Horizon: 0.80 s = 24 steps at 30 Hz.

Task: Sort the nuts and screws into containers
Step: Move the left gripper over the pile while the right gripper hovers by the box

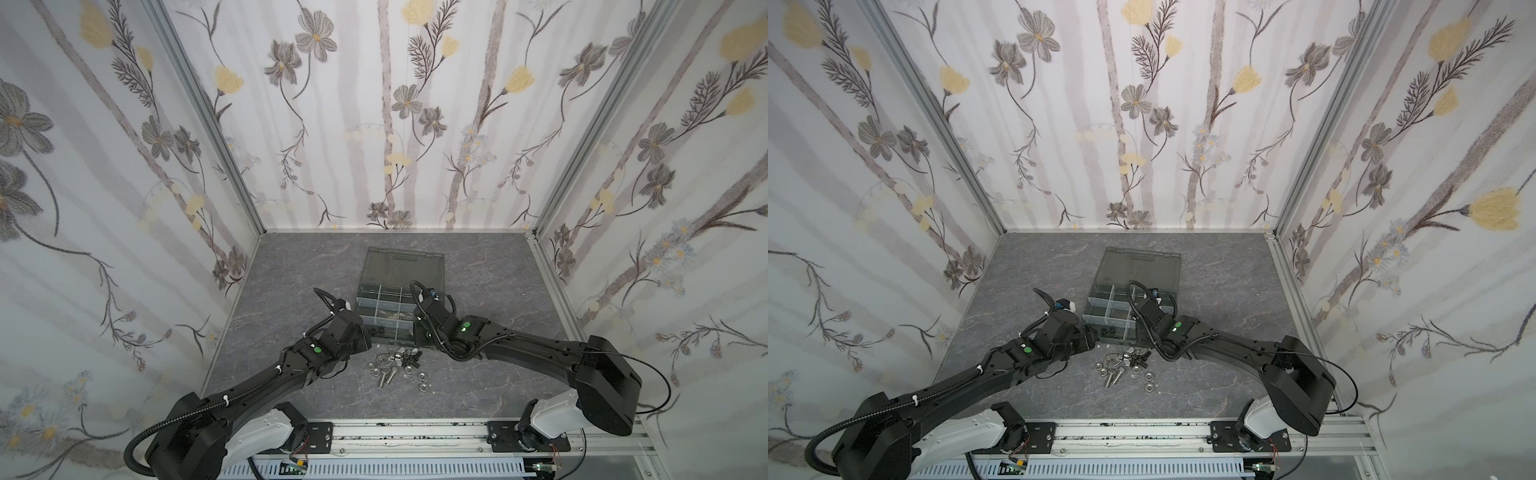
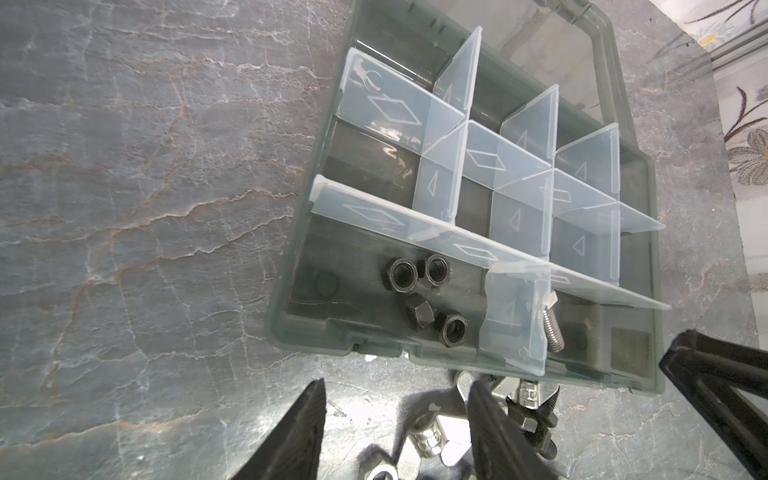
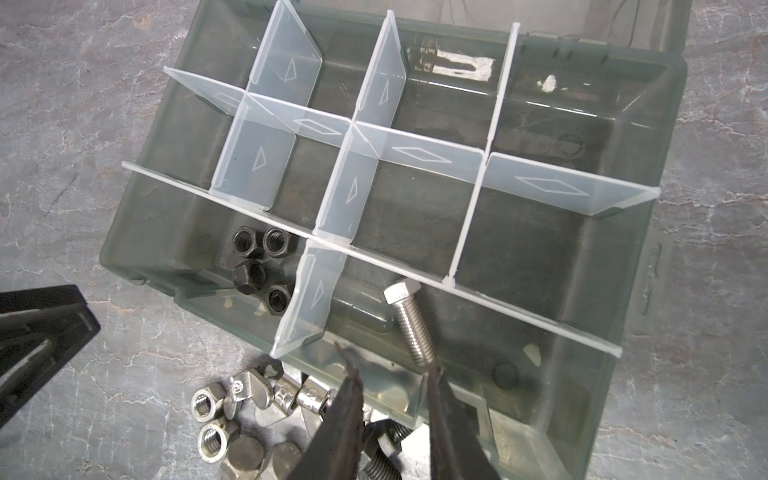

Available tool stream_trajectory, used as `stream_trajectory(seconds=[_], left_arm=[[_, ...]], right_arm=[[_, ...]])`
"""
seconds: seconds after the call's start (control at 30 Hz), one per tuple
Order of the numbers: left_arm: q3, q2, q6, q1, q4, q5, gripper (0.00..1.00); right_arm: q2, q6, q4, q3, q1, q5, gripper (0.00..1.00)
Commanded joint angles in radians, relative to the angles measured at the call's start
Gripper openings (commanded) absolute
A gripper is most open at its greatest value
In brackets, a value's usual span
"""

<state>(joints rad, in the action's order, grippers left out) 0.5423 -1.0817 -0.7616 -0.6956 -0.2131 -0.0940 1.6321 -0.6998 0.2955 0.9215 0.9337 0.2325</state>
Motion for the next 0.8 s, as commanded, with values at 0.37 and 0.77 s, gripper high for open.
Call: stream_trajectory(seconds=[0.37, 0.77], left_arm=[[-0.02, 0.005, -0.047, -0.027, 0.021, 0.022, 0.56], [-0.027, -0.006, -0.099, -0.13, 0.017, 0.027, 0.54]], right_arm=[[-0.03, -0.026, -0.059, -0.009, 0.002, -0.006, 0.29], [-0.078, -0.027, -0.063, -0.025, 0.001, -0.004, 0.29]])
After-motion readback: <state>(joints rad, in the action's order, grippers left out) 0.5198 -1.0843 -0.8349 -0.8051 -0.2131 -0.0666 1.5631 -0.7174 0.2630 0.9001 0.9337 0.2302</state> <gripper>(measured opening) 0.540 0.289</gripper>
